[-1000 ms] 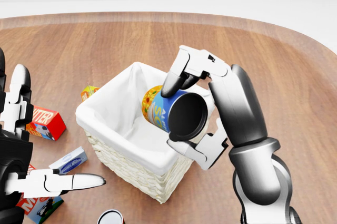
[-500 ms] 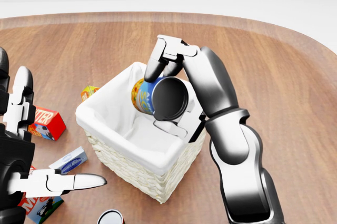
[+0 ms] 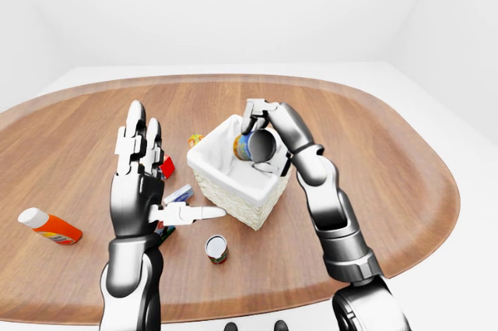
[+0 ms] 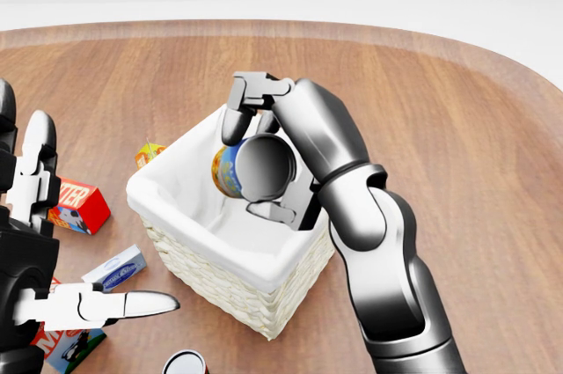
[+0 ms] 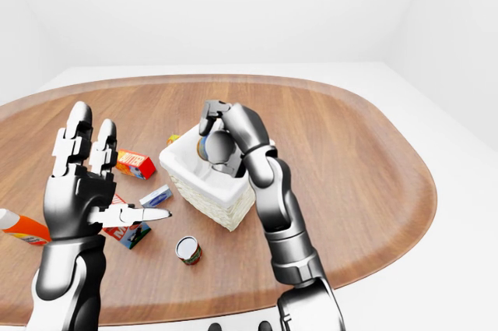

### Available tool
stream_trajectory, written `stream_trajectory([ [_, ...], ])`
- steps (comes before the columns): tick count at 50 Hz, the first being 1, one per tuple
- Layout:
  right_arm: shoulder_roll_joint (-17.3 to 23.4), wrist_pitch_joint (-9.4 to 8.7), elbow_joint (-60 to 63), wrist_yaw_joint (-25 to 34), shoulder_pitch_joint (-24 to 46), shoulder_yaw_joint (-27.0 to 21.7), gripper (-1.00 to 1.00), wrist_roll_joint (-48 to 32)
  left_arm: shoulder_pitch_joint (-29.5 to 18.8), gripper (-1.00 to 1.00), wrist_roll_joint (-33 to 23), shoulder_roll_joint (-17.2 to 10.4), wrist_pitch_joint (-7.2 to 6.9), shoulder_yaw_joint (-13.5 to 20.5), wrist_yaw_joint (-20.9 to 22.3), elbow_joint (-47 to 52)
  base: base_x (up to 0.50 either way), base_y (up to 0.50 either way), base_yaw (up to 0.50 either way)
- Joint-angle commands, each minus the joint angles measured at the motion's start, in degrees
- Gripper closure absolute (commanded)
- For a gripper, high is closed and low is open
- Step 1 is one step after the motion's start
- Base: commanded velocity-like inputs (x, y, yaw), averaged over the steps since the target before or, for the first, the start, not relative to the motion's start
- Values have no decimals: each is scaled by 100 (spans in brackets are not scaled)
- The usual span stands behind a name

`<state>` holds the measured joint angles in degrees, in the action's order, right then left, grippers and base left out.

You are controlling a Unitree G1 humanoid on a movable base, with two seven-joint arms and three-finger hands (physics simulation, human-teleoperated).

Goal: Pick up the alphabet soup, and put it in the basket.

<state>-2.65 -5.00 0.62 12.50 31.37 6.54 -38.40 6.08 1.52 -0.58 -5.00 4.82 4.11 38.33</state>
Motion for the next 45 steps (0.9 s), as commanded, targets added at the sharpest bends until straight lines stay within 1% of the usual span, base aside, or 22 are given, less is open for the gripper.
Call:
stream_trajectory([
  [1,-9,0,-341,112,307,-21,100,-110,-6,-100,-6,1,0,-13,-6,7,0,0,0],
  [6,-1,0,-715,32,513,-98,100,-62,-8,-100,-4,0,0,-14,-8,39,0,0,0],
  [9,29,0,-1122,-127,682,-164,100,33,3,-100,-4,0,0,-14,-7,67,0,0,0],
  [15,35,0,-1386,-191,837,-157,100,78,1,-100,4,-3,0,6,9,-13,0,0,0],
  [19,49,0,-1849,-335,978,-191,100,183,4,-100,19,-4,0,24,17,6,0,0,0],
  [27,48,0,-2197,-405,1135,-197,100,226,-8,-100,28,-5,0,34,17,14,0,0,0],
  [34,58,0,-2456,-489,1137,-167,100,210,1,-100,22,-4,0,32,13,42,0,0,0],
  [45,98,0,-3185,-708,1372,-230,100,244,-4,-100,15,-3,0,20,12,-18,0,0,0],
])
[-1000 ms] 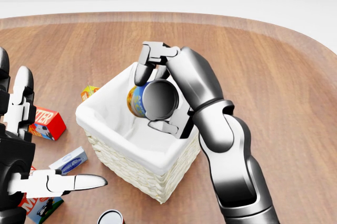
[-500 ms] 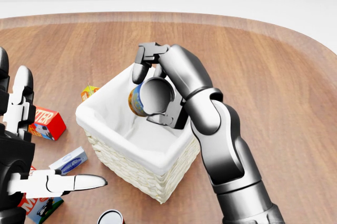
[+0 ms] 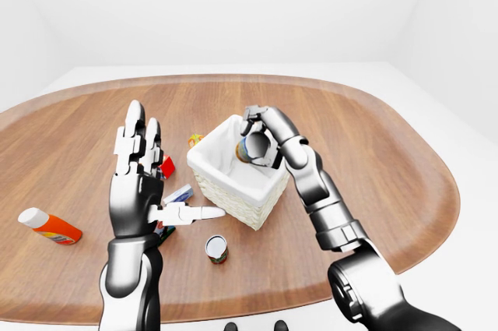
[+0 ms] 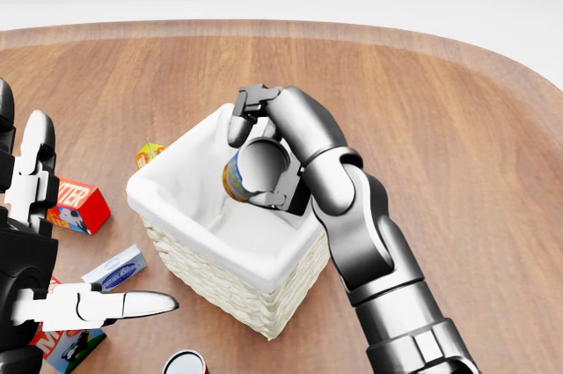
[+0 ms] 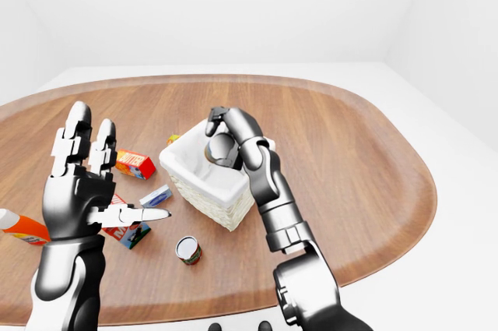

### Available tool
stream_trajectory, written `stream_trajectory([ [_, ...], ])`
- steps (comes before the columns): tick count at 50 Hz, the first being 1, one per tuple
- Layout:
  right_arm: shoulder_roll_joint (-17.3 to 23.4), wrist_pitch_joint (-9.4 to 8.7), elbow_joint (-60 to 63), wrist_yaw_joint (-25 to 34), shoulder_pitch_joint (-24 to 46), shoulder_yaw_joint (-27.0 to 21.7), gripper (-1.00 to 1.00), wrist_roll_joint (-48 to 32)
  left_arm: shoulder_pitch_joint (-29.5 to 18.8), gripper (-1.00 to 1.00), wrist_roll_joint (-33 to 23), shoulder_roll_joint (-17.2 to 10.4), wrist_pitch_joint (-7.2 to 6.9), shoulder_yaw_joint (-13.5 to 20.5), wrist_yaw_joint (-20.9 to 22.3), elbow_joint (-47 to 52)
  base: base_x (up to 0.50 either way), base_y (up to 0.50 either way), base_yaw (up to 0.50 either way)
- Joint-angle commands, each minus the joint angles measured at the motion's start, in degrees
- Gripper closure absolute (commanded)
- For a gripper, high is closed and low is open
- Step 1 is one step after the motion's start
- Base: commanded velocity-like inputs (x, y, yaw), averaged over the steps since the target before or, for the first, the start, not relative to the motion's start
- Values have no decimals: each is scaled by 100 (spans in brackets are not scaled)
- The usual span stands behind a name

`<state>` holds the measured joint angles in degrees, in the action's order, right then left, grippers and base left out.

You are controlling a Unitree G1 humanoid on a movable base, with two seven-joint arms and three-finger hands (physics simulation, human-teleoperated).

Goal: Pick up the alphabet soup, and put it in the basket.

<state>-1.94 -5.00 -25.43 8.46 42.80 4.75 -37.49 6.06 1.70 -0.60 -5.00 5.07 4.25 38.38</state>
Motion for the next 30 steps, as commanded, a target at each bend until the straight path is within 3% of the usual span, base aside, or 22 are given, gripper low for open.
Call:
stream_trajectory([
  [1,25,0,-614,-302,237,-39,100,146,-3,-100,-2,1,0,-10,-2,-16,0,0,0],
  [30,-60,0,-879,-356,293,4,100,53,8,-100,8,0,0,2,1,14,0,0,0],
])
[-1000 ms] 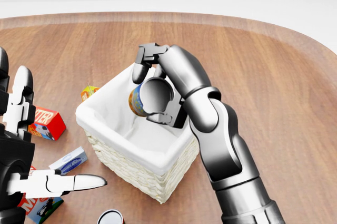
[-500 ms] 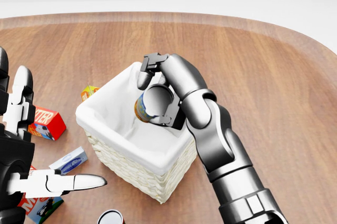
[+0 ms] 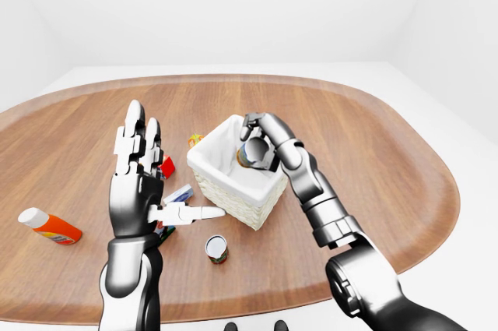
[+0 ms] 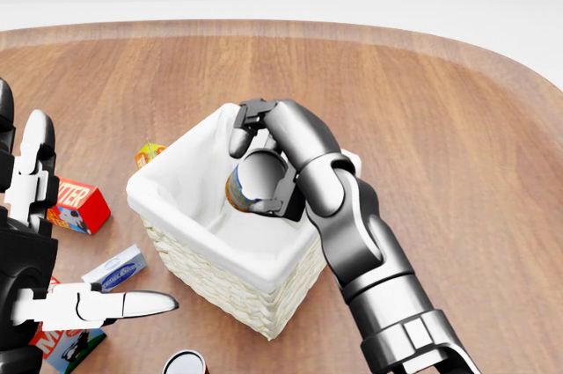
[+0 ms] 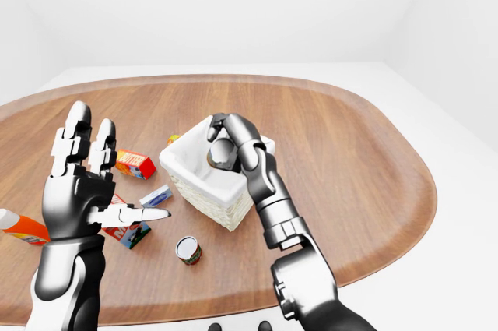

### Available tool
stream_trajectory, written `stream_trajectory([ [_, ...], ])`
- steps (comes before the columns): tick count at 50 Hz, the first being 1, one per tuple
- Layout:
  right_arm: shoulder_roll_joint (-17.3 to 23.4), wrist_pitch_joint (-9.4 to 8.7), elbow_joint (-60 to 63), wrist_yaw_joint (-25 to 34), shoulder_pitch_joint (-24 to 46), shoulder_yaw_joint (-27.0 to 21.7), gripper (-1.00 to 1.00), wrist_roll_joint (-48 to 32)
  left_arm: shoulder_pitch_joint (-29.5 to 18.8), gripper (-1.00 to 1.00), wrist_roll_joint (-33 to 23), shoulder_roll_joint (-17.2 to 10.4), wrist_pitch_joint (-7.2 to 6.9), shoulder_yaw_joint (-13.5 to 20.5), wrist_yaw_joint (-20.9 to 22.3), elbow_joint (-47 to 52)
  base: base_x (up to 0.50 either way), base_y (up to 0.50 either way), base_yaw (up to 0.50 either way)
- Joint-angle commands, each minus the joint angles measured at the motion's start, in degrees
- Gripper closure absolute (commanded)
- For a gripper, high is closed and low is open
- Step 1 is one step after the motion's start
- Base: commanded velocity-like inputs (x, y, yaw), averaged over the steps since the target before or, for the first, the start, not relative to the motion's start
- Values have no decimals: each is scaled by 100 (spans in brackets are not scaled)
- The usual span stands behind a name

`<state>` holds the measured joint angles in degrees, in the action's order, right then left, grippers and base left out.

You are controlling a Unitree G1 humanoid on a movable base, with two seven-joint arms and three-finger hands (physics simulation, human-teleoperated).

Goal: Pick up the alphabet soup, and put it in the basket.

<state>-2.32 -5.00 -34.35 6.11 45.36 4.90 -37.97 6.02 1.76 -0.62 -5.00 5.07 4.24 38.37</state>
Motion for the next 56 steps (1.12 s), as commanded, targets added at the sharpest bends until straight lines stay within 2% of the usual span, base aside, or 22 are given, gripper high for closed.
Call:
stream_trajectory([
  [1,-22,0,13,-123,35,-11,100,98,11,-100,3,3,0,3,2,11,0,0,0],
  [11,-11,0,-79,-172,72,-31,98,111,6,-100,0,-2,0,6,12,-40,0,0,0],
  [13,-19,0,-77,-161,59,-15,-8,103,5,-100,1,-1,0,8,12,-46,0,0,0],
  [14,-18,0,-68,-152,58,-11,-91,98,6,-100,0,0,0,6,11,-46,0,0,0],
  [15,-14,0,-95,-163,81,-25,-100,106,7,-100,-5,0,0,0,11,-46,0,0,0],
  [56,-38,0,-154,-142,125,-17,-100,80,-5,-100,-17,1,0,-18,12,-58,0,0,0],
])
